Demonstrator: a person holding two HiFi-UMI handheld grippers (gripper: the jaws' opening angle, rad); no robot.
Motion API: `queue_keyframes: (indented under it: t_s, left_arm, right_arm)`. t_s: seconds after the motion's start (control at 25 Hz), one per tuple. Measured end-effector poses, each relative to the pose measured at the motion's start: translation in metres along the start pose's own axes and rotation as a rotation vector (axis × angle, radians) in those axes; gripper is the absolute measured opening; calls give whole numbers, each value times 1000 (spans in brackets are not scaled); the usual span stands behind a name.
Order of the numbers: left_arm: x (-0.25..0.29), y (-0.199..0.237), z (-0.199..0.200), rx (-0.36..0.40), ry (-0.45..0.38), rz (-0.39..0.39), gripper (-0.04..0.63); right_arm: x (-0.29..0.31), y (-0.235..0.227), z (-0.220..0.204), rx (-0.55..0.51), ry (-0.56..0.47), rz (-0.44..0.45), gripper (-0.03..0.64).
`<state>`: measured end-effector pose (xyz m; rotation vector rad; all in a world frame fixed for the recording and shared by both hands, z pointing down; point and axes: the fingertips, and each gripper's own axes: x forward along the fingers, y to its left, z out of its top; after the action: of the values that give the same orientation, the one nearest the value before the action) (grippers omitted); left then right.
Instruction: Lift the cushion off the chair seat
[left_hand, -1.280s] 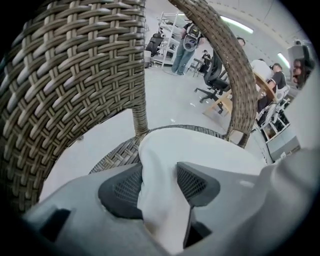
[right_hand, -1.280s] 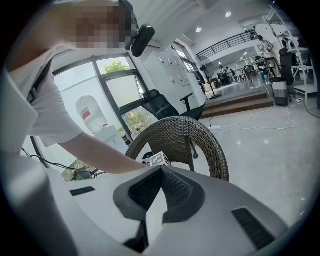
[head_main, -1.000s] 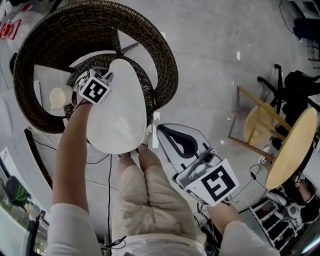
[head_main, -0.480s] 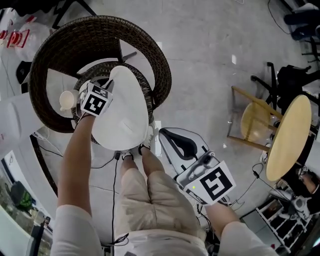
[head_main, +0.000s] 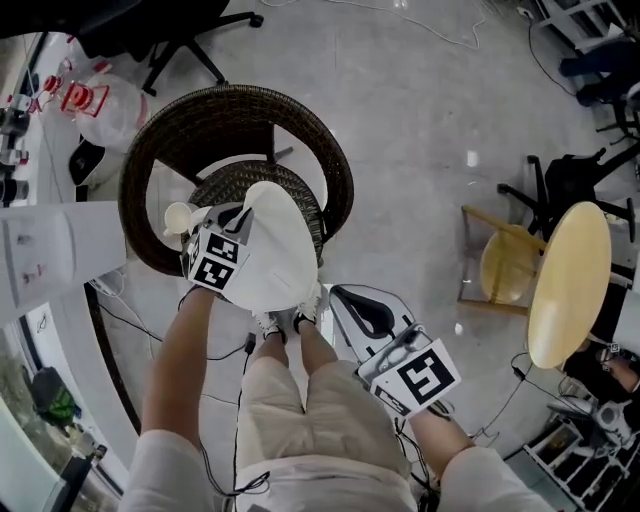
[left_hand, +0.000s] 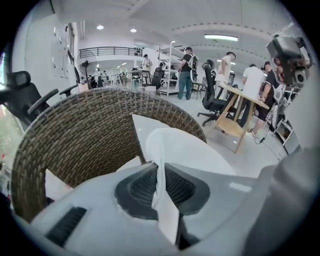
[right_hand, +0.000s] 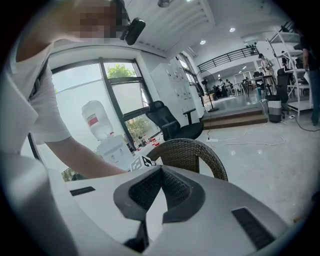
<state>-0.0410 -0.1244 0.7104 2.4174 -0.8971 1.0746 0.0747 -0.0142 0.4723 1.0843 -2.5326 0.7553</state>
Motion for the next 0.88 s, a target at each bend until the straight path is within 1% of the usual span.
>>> queue_keyframes:
  t_s: [0.2,0.32,0.52,0.76,0.88]
  left_arm:
    - [-50,2,17,-26,-72,44,37]
    - [-82,-1,26,-68,-121,68,37]
    - [-138,-5,42,-131,-201,132,37]
    - [-199,-8,63,-125,-252,214,37]
    - [-228,-7,73,-134,-277,253,37]
  right_arm:
    - [-1,24,10,4,-10,10,2]
    - [-6,38,20,-9,-18,13,2]
    - [-18,59,53,-61,-48,16,2]
    - [-43,82,99,-119,-113,7,2]
    - [-57,91,112,-129,-137,6,2]
